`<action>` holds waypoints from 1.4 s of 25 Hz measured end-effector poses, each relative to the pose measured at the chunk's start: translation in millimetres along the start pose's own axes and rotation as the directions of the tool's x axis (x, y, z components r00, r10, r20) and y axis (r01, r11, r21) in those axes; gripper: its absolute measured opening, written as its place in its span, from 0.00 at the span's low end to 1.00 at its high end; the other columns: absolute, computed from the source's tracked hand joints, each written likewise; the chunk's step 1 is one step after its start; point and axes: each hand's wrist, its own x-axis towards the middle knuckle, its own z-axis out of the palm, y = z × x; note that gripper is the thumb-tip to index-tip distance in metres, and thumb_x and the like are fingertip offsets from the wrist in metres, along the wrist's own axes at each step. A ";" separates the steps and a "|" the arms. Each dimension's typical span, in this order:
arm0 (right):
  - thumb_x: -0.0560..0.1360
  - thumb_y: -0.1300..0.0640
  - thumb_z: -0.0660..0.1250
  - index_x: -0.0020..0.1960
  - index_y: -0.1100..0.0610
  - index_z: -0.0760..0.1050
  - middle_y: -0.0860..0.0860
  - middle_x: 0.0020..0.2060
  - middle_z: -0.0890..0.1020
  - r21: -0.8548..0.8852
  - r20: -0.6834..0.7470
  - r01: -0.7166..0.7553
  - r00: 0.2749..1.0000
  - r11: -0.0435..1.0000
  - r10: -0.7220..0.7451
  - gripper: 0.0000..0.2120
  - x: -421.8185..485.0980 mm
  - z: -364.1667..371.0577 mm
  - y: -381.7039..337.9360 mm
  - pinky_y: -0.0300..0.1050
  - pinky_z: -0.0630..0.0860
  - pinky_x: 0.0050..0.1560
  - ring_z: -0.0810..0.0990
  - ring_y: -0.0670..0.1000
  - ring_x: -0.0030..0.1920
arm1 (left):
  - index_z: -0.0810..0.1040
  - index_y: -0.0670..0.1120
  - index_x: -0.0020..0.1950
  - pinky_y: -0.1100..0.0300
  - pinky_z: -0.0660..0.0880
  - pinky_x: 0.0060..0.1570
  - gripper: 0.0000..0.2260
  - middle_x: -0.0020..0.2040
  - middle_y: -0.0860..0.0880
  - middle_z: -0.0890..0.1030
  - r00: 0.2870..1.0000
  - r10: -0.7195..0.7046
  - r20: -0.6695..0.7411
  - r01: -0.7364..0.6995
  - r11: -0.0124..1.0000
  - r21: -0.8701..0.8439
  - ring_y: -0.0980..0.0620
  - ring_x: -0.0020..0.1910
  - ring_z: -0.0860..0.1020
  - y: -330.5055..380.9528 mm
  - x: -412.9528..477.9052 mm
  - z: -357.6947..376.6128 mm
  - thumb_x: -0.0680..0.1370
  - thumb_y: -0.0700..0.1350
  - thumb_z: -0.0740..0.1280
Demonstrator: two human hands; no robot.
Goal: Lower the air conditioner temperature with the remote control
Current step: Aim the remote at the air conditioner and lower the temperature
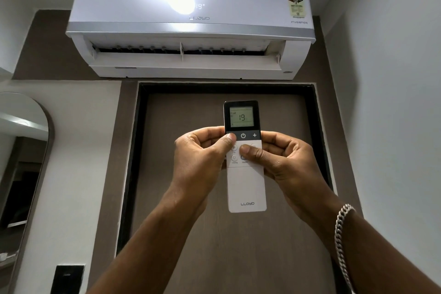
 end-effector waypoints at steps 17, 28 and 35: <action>0.58 0.52 0.75 0.46 0.51 0.80 0.43 0.37 0.89 -0.028 0.011 -0.001 1.000 1.000 0.002 0.16 -2.4 -7.7 -7.1 0.34 0.81 0.34 0.88 0.46 0.40 | 0.81 0.47 0.44 0.63 0.80 0.33 0.02 0.37 0.51 0.87 1.000 -0.004 -0.010 0.004 1.000 -0.004 0.52 0.38 0.86 4.3 -4.2 6.5 0.74 0.41 0.69; 0.63 0.55 0.75 0.49 0.52 0.81 0.47 0.42 0.90 -0.028 0.009 -0.002 1.000 1.000 0.002 0.15 -2.2 -6.2 -3.7 0.36 0.82 0.37 0.89 0.49 0.43 | 0.81 0.44 0.47 0.68 0.77 0.30 0.04 0.41 0.46 0.85 0.989 0.002 -0.148 -0.002 1.000 0.001 0.55 0.35 0.85 4.9 -8.8 18.3 0.74 0.40 0.70; 0.62 0.54 0.75 0.48 0.50 0.81 0.45 0.41 0.89 -0.039 0.018 0.000 1.000 0.999 0.001 0.15 -2.5 -10.2 -4.5 0.35 0.82 0.36 0.88 0.48 0.43 | 0.81 0.41 0.50 0.66 0.77 0.30 0.06 0.43 0.45 0.86 0.993 -0.006 -0.116 0.005 1.000 -0.015 0.53 0.36 0.85 3.4 -8.5 17.4 0.74 0.40 0.69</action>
